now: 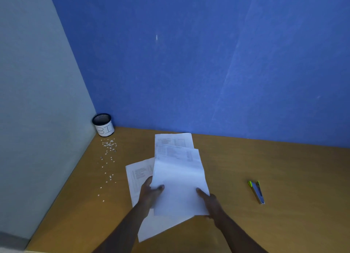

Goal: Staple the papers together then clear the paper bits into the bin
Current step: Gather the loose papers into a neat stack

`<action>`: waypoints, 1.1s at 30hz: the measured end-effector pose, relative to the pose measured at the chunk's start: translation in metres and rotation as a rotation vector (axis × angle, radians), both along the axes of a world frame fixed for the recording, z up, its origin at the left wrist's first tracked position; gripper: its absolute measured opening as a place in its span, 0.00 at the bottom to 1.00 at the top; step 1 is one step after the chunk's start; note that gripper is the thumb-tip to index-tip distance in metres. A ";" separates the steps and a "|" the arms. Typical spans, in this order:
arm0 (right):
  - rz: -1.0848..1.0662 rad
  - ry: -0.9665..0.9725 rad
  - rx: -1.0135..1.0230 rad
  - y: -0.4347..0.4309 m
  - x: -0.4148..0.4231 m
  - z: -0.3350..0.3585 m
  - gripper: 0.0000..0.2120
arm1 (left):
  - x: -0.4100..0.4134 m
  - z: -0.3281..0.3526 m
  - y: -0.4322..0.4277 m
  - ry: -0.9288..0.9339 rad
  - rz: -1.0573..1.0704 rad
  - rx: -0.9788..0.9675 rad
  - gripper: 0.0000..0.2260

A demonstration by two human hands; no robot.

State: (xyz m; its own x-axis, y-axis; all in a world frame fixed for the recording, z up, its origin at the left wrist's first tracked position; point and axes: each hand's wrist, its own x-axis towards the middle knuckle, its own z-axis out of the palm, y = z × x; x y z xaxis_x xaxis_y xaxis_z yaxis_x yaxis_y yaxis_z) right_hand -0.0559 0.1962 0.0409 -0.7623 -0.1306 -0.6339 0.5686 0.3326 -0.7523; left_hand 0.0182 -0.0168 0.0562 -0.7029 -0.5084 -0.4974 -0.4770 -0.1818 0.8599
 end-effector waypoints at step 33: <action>0.032 0.218 0.286 0.030 -0.008 -0.017 0.20 | 0.033 -0.054 0.006 -0.766 -0.005 -0.768 0.55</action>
